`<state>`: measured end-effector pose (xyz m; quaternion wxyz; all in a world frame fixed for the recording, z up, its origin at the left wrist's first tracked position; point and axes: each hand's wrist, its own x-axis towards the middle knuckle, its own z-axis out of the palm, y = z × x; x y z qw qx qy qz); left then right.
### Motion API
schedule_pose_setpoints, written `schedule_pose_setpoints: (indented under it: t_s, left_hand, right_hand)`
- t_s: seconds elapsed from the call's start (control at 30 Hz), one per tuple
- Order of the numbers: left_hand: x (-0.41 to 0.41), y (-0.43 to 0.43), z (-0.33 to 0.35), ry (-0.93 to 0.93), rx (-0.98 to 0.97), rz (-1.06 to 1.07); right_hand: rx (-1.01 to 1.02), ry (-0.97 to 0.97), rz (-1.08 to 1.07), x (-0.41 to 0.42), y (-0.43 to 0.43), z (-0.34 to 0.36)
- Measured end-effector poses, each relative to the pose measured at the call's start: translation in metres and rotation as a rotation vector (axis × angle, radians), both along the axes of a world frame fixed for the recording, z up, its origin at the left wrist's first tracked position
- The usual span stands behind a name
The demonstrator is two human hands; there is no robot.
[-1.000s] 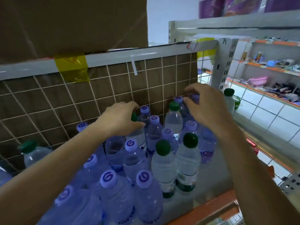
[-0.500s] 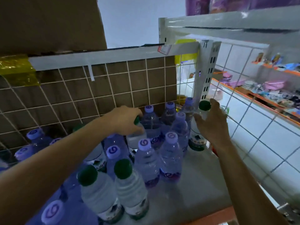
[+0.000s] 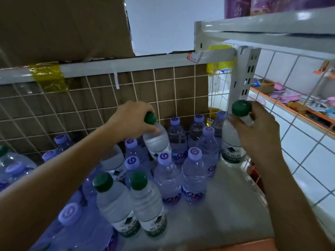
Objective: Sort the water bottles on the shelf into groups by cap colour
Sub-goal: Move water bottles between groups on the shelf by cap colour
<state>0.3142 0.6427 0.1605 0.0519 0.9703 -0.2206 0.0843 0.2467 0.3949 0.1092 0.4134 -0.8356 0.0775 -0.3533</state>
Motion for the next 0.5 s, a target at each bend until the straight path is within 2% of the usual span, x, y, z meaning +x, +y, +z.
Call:
schedule_pose_setpoints:
  t_s: [0.23, 0.5]
  left_hand:
    - [-0.056, 0.038, 0.053, -0.246, -0.301, 0.088]
    - [-0.162, 0.125, 0.093, -0.534, -0.521, 0.225]
  right_hand:
    - [-0.143, -0.243, 0.211, -0.026, 0.047, 0.085]
    - [-0.060, -0.348, 0.568, -0.053, 0.156, 0.125]
